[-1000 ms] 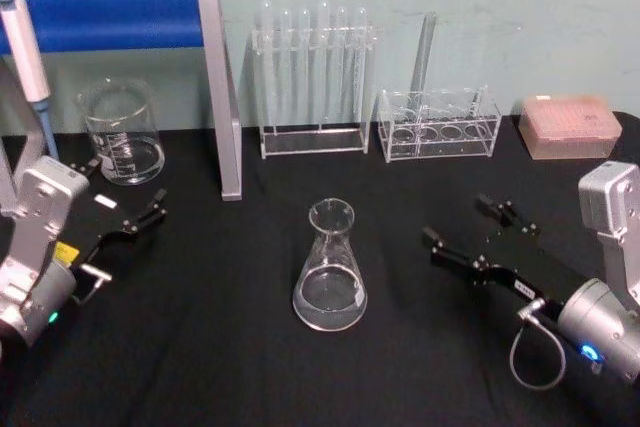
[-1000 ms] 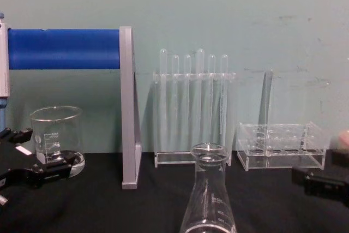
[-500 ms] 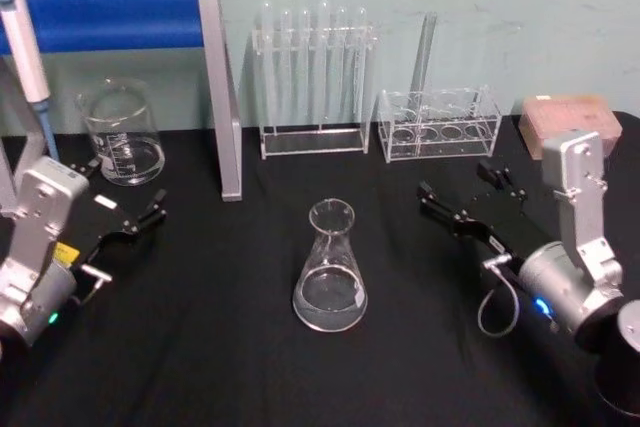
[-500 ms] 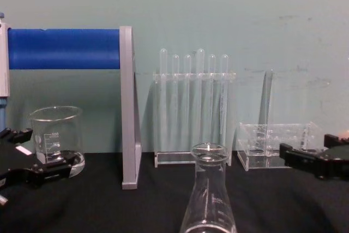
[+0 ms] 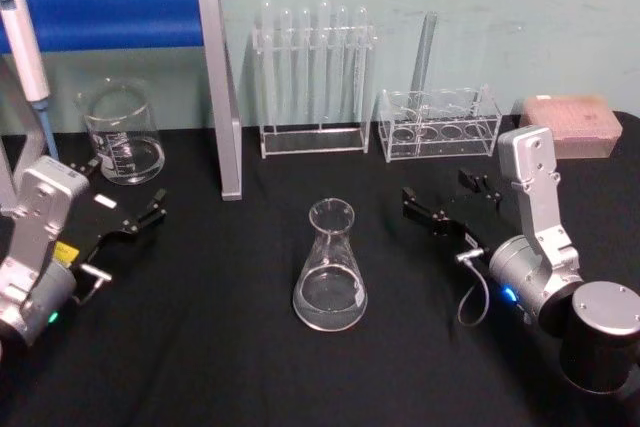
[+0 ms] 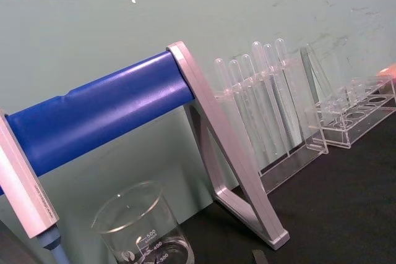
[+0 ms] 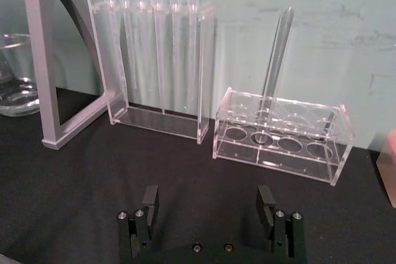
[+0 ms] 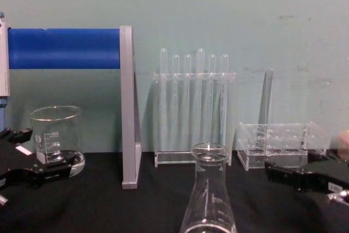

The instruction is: Grasp the erlenmeyer flask with one hand, shake it three times, then place it back.

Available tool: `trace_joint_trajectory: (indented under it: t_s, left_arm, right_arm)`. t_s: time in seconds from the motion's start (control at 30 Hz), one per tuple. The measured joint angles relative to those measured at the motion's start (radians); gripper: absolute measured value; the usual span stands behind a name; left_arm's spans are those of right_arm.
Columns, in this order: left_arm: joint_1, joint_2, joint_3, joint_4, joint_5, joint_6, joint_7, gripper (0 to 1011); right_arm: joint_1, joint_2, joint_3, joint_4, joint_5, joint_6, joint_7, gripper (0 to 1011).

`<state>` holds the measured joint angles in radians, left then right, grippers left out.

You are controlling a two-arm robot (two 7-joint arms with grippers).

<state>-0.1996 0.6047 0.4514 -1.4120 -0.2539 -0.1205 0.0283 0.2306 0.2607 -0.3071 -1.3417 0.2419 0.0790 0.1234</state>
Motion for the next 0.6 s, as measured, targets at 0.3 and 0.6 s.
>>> trace_joint_trajectory:
  t_s: [0.3, 0.6]
  left_arm:
    - [0.000, 0.000, 0.000, 0.000, 0.000, 0.000, 0.000, 1001]
    - [0.000, 0.000, 0.000, 0.000, 0.000, 0.000, 0.000, 1001]
  right_arm:
    - [0.007, -0.018, 0.007, 0.026, -0.027, 0.012, 0.006, 1003]
    - [0.005, -0.020, 0.010, 0.025, -0.032, 0.012, 0.011, 1002]
